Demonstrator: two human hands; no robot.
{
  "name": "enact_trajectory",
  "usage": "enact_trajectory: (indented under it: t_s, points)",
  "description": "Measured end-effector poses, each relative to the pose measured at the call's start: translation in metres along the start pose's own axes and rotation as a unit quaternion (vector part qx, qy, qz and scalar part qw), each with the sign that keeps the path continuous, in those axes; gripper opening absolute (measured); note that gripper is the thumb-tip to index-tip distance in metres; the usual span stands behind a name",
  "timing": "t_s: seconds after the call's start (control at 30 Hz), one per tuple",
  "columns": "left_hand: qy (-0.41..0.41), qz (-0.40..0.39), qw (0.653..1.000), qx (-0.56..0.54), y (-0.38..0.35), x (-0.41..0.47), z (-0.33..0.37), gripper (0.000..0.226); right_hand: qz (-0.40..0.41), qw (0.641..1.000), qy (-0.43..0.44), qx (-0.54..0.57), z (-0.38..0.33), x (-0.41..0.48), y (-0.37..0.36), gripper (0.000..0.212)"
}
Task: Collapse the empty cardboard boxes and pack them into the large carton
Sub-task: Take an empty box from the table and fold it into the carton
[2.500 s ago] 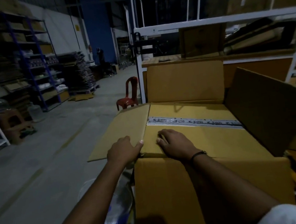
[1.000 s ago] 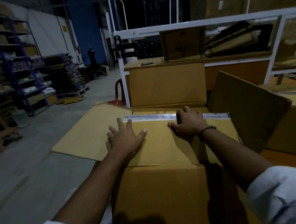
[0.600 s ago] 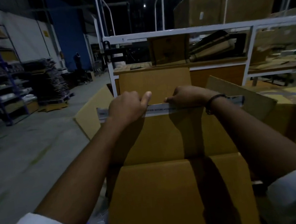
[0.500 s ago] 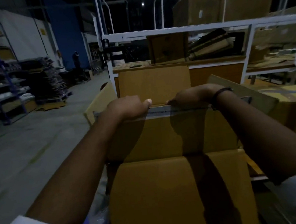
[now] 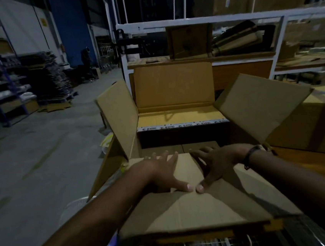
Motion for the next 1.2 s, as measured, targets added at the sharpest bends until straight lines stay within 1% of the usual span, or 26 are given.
enact_trajectory:
  t_s: [0.07,0.17,0.3,0.4,0.5,0.57,0.6,0.67,0.73,0.77,0.9,1.03,1.1,1.2]
  points:
    - [0.000,0.049,0.999,0.012,-0.001,0.006,-0.001,0.136,0.068,0.997,0.001,-0.028,-0.004,0.010,-0.003,0.137]
    - [0.007,0.121,0.992,0.031,-0.002,0.013,-0.001,0.139,0.148,0.988,-0.005,-0.034,-0.006,0.019,-0.010,0.150]
    - [0.017,0.247,0.967,0.060,-0.004,0.013,0.006,0.125,0.292,0.954,-0.011,-0.062,-0.011,0.017,-0.027,0.153]
    - [0.022,0.309,0.949,0.065,-0.015,0.012,0.008,0.118,0.369,0.929,-0.009,-0.041,-0.008,0.021,-0.042,0.153]
    - [0.006,0.367,0.928,0.056,-0.018,0.009,0.005,0.109,0.440,0.897,0.008,-0.042,-0.006,0.022,-0.045,0.155]
    - [-0.004,0.373,0.927,0.033,-0.015,0.008,-0.001,0.105,0.434,0.900,0.020,-0.035,-0.002,0.023,-0.042,0.149]
    - [-0.008,0.364,0.931,0.021,-0.014,0.009,-0.005,0.105,0.414,0.910,0.026,-0.023,0.003,0.023,-0.037,0.143]
    - [-0.015,0.340,0.940,0.000,-0.012,0.010,-0.014,0.104,0.368,0.929,0.033,0.005,0.021,0.024,-0.031,0.127]
    - [-0.013,0.323,0.946,-0.016,-0.010,0.009,-0.024,0.100,0.358,0.933,0.028,0.027,0.041,0.018,-0.028,0.111]
    - [-0.003,0.319,0.947,-0.022,-0.009,0.007,-0.029,0.097,0.363,0.931,0.019,0.037,0.052,0.015,-0.029,0.106]
    - [0.033,0.335,0.942,-0.017,-0.006,0.003,-0.038,0.085,0.412,0.910,-0.023,0.038,0.073,0.005,-0.034,0.104]
    - [0.038,0.366,0.930,-0.020,-0.008,-0.001,-0.034,0.078,0.446,0.894,-0.026,0.018,0.070,0.006,-0.036,0.103]
    - [0.029,0.369,0.929,-0.028,-0.008,-0.003,-0.035,0.078,0.445,0.895,-0.023,0.018,0.072,0.007,-0.037,0.104]
    - [0.016,0.363,0.931,-0.045,-0.010,-0.007,-0.040,0.083,0.407,0.913,-0.010,0.033,0.081,0.008,-0.039,0.105]
Point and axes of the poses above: each hand's wrist, its own x-axis towards the middle knuckle, its own y-axis out of the back of the hand, z = x × y, the point moved 8 cm from there along x, towards the middle knuckle, and after that the axes turned 2 degrees about x, right-handed, at the moved point
